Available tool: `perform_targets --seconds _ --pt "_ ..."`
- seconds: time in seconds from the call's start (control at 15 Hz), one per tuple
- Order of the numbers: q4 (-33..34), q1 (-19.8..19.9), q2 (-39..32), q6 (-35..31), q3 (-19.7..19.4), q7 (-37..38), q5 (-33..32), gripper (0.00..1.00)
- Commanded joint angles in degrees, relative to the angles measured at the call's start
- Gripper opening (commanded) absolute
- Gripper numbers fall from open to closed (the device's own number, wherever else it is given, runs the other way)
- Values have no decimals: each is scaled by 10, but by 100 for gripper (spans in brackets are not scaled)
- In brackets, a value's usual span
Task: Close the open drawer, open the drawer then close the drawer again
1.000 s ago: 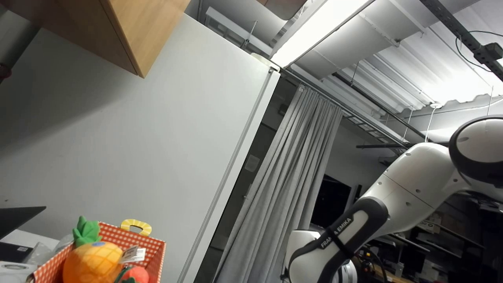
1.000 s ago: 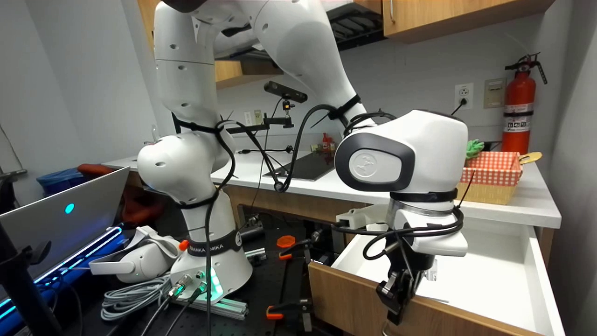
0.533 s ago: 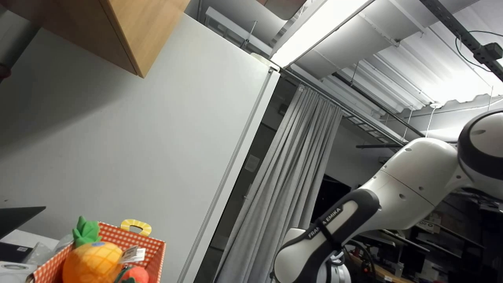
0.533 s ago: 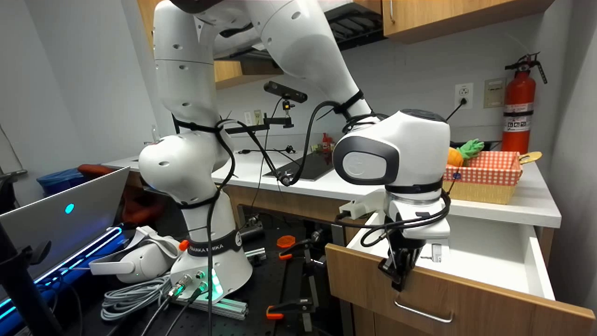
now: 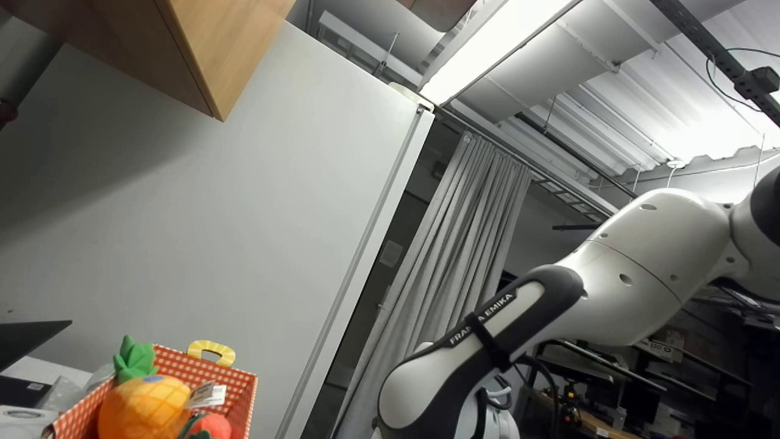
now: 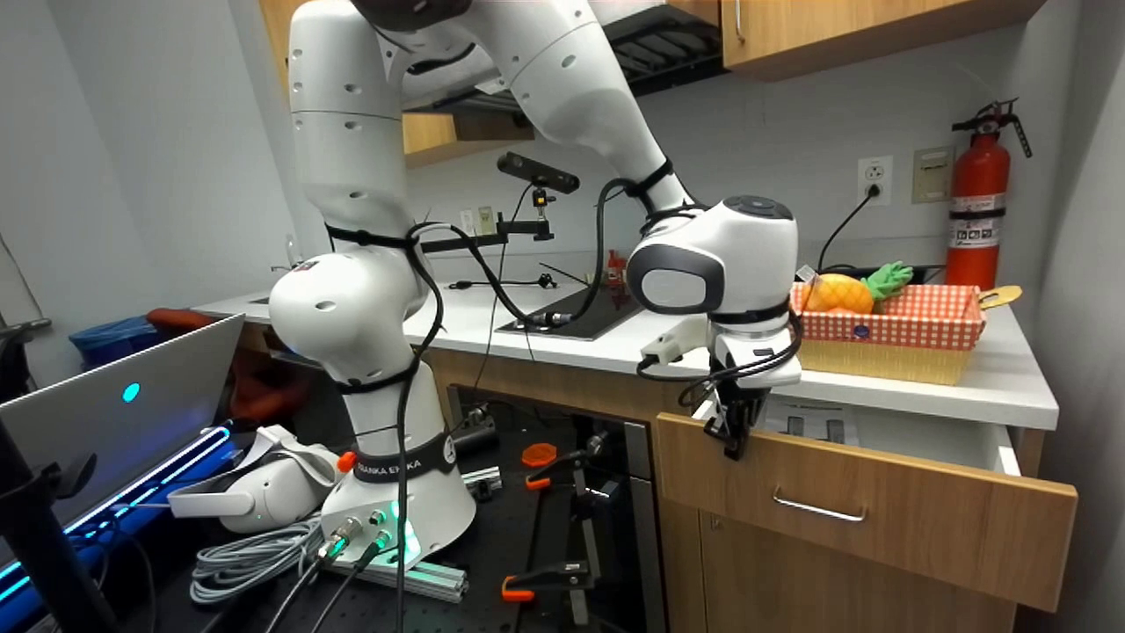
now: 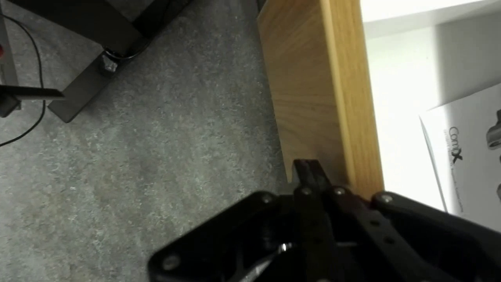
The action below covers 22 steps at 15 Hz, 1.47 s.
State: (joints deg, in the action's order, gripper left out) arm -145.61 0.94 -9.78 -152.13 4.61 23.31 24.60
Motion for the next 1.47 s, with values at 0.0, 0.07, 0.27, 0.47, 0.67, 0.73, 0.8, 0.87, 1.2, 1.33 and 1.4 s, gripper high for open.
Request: perform_targets --seconds 0.0,0.07,0.27,0.47,0.67,0.73,0.8,0.87,1.2,1.33,1.4 --pt "-1 -17 27 -13 19 -41 56 0" --pt "0 -18 34 -7 19 -48 62 0" --pt "-1 -10 64 -1 16 -95 100 0" --pt "-8 -8 85 9 1 -142 117 0" --pt "-20 -9 91 24 -16 -171 94 0" --pt "-25 -11 89 24 -18 -177 91 0" --pt "-29 -13 87 23 -19 -180 89 0" --pt "-35 -16 83 18 -18 -179 87 0" --pt "-55 -30 76 -2 -2 -180 114 0" --pt "-57 -35 80 -4 7 -189 145 0" --pt "-55 -38 79 -4 11 -193 159 0"
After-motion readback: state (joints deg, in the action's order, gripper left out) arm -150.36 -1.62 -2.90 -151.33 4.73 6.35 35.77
